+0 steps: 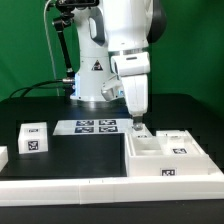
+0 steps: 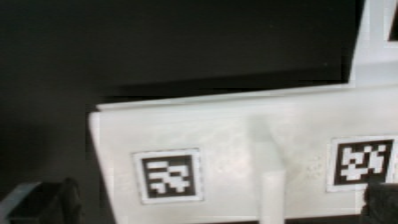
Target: Assemble cabinet
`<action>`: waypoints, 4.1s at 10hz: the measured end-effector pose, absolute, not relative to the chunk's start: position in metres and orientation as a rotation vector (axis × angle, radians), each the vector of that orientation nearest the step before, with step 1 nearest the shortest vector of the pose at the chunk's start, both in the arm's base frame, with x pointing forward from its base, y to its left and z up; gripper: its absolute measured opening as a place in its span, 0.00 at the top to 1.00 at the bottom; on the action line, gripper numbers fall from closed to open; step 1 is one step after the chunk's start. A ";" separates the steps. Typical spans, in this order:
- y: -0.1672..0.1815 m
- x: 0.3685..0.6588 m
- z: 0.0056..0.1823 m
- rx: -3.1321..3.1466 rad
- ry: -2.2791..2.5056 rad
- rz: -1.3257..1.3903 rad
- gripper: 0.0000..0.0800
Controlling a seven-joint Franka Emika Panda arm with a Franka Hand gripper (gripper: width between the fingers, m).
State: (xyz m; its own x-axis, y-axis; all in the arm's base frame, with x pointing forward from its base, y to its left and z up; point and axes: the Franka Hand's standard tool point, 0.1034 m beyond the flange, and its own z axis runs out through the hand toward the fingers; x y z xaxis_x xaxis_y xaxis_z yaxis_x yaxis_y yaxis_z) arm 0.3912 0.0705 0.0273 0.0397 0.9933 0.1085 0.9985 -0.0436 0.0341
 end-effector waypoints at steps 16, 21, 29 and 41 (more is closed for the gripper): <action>0.075 0.382 0.012 -2.229 -2.081 -0.114 0.92; 0.062 0.405 0.056 -2.300 -2.061 -0.002 0.91; 0.066 0.453 0.060 -2.333 -2.012 -0.020 0.91; 0.071 0.465 0.058 -2.309 -2.033 -0.050 0.91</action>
Offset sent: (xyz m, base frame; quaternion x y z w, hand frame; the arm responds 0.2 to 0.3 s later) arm 0.0021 0.0031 -0.0052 -0.0079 0.0066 -0.0058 0.9999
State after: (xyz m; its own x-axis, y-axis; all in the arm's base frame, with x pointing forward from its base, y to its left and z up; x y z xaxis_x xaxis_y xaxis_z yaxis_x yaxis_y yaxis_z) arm 0.4648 0.0705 0.0579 0.1274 0.9896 0.0670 0.9917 -0.1259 -0.0272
